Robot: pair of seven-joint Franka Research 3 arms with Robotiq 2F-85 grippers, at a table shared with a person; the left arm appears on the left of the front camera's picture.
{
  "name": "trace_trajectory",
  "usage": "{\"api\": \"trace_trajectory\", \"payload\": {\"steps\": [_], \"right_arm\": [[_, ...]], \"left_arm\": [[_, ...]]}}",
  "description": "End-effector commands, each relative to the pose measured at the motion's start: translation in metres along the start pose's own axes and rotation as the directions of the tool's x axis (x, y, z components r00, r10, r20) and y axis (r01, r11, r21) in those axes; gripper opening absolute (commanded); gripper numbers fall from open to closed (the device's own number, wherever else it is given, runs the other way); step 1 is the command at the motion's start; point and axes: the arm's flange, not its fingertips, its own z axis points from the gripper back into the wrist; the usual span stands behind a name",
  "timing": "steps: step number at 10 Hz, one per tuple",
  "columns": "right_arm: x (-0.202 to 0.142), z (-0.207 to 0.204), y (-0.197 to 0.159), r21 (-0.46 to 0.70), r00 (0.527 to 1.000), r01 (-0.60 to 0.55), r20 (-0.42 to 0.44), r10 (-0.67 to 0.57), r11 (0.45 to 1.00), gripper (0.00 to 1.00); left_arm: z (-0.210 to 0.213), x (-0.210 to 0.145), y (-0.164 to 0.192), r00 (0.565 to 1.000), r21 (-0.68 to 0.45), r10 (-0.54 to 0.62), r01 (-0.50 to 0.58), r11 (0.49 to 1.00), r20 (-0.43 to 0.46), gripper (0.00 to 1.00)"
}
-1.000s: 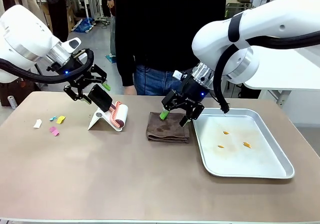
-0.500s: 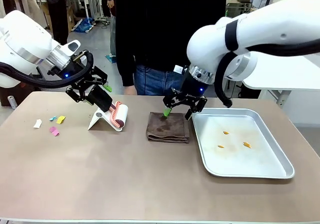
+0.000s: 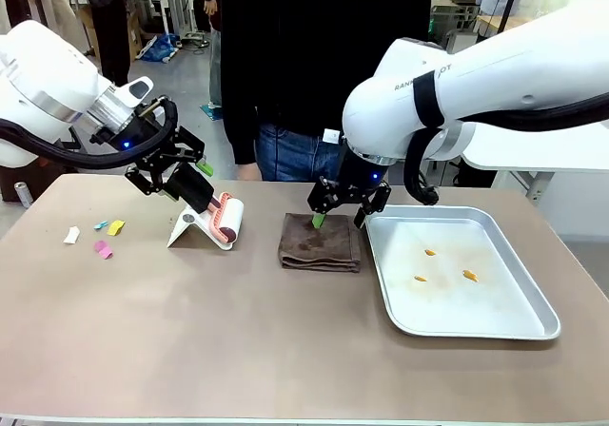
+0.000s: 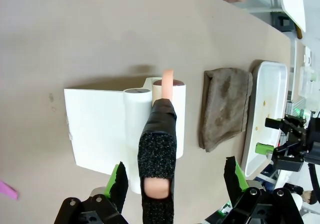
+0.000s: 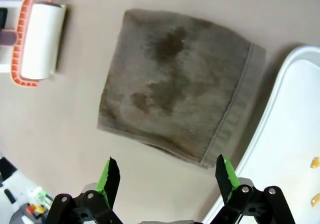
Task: Clean the surface of the table.
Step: Hold the Lint Roller with your left hand and the towel with your right hand.
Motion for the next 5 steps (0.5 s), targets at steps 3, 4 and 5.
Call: {"api": "trace_trajectory", "payload": {"steps": [3, 4, 5], "right_arm": [[0.007, -0.016, 0.004, -0.261, 0.984, 0.175, 0.005, -0.180, 0.949, 1.00], [0.011, -0.025, 0.008, -0.281, 0.962, 0.273, 0.052, -0.269, 0.920, 1.00], [0.011, -0.031, 0.012, -0.265, 0.951, 0.307, 0.059, -0.302, 0.914, 1.00]], "left_arm": [[0.003, -0.006, 0.004, 0.999, -0.061, -0.050, 0.050, 0.997, 0.010, 1.00], [0.005, -0.006, 0.005, 0.998, -0.060, -0.065, 0.066, 0.996, 0.020, 1.00], [0.007, -0.005, 0.006, 0.997, -0.061, -0.075, 0.076, 0.995, 0.026, 1.00]]}}
